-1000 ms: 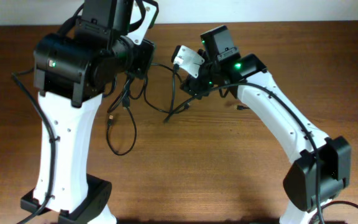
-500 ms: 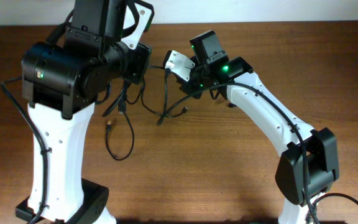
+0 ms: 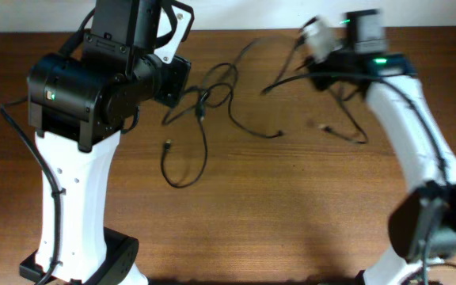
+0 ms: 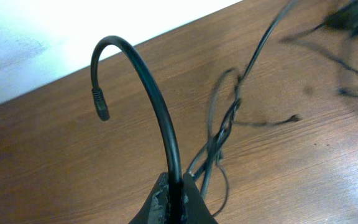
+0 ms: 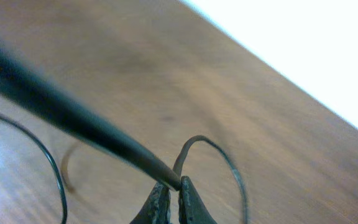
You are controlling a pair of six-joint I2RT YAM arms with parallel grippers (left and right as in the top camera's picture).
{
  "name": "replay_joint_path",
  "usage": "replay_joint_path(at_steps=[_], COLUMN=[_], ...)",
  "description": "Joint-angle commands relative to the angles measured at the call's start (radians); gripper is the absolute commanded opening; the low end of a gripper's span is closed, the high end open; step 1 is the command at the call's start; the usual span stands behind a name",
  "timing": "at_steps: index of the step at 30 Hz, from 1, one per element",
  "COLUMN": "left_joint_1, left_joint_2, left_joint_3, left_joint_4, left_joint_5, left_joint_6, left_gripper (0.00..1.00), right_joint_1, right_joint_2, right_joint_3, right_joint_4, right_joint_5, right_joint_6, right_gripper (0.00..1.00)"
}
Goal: Untangle cables
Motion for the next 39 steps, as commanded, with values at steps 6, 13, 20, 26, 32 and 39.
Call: replay_joint_path(at_steps=[6, 13, 20, 26, 32, 39], left_joint_1=[0.006, 0.006, 0.006, 0.006, 0.006, 0.006], left_joint_2=[-0.021, -0.021, -0.021, -0.021, -0.021, -0.021], left_joint_3=[0.019, 0.019, 0.019, 0.019, 0.019, 0.019], left_joint_4=[0.000, -0.006, -0.019, -0.023, -0.032, -0.042], left_joint_5=[-0.030, -0.041, -0.064, -0.063, -0.042, -0.026], left_joint_6=[-0.005, -0.005, -0.005, -0.006, -0.014, -0.033], left_gripper=[0.00, 0.00, 0.00, 0.00, 0.00, 0.00], right_joint_1=[-0.333, -0.496, -0.623, -0.633, -0.486, -0.475], right_joint_2=[-0.198, -0.209, -0.208, -0.190, -0.034, 0.339], right_joint_3=[-0.002, -0.001, -0.001, -0.001, 0.128, 0.797], right_joint_4=[-0.054, -0.092, -0.097, 0.016, 0.064, -0.230], right_joint_5=[-0.041, -0.051, -0.062, -0.098, 0.117, 0.126], right_joint_6=[0.061, 0.053, 0.059, 0.132, 0.132, 0.193], right_gripper=[0.04, 0.04, 0.04, 0.04, 0.04, 0.04])
